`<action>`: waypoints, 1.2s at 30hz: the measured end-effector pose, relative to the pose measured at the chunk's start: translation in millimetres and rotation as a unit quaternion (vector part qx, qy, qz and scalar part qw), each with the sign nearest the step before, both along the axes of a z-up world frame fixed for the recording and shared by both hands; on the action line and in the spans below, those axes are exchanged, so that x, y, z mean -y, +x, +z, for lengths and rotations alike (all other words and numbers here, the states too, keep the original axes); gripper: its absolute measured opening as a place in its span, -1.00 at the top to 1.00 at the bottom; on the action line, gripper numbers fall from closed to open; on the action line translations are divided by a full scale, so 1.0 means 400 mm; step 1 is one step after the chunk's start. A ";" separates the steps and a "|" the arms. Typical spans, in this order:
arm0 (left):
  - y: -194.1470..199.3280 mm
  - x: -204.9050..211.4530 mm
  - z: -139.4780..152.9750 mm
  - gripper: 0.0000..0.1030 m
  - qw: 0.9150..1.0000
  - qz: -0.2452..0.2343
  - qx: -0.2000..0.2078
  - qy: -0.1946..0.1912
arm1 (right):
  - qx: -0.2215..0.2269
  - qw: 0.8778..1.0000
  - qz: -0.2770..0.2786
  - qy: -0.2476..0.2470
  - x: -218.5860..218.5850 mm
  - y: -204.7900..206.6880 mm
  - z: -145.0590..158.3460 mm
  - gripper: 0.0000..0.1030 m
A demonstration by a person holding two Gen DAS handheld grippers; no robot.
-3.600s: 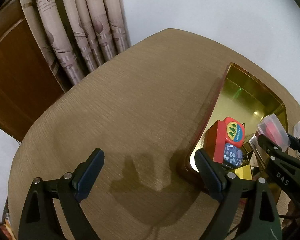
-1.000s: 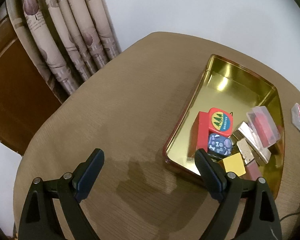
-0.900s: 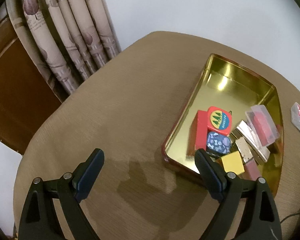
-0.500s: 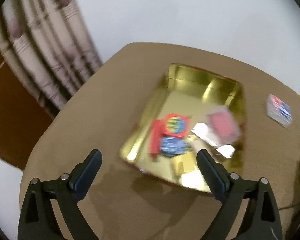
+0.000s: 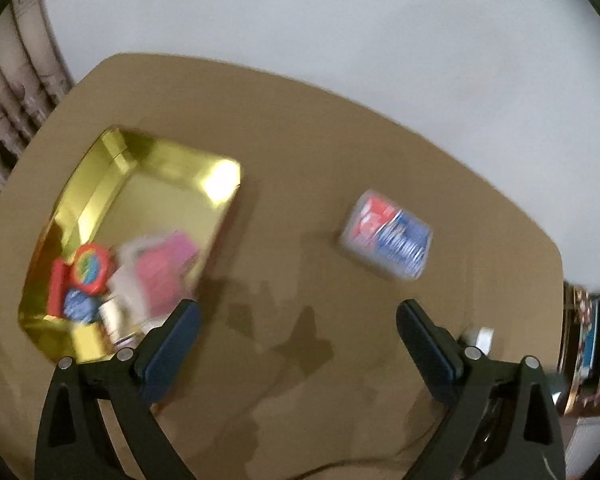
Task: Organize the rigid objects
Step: 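Grasp the white zigzag cube with the right tool, then grasp the clear dental-floss box with the left tool while the right tool holds the cube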
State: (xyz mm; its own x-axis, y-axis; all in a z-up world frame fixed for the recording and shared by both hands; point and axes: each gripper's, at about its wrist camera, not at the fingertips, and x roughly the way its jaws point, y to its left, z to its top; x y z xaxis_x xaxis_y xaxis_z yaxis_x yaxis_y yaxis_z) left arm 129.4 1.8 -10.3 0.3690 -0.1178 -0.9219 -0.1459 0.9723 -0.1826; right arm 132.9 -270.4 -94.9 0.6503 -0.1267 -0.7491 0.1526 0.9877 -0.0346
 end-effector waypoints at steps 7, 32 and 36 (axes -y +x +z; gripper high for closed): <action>0.170 0.094 -0.068 -0.87 0.992 0.076 -0.082 -0.050 | 0.001 1.000 0.000 0.007 0.024 0.006 -0.010 0.40; 0.289 0.123 -0.294 -0.58 0.965 0.174 -0.195 -0.023 | 0.008 0.999 0.005 0.040 0.122 -0.018 -0.013 0.36; 0.264 0.117 -0.275 -0.26 0.980 0.123 -0.158 0.012 | 0.007 0.999 0.005 0.038 0.117 -0.012 -0.017 0.36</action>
State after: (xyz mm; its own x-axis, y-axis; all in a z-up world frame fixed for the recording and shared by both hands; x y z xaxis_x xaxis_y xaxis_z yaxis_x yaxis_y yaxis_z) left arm 235.0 -45.1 -120.3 0.0786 -0.0382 -0.9962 -0.4217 0.9042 -0.0679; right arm 128.2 -317.3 -101.7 0.6620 -0.0639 -0.7467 0.1430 0.9888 0.0421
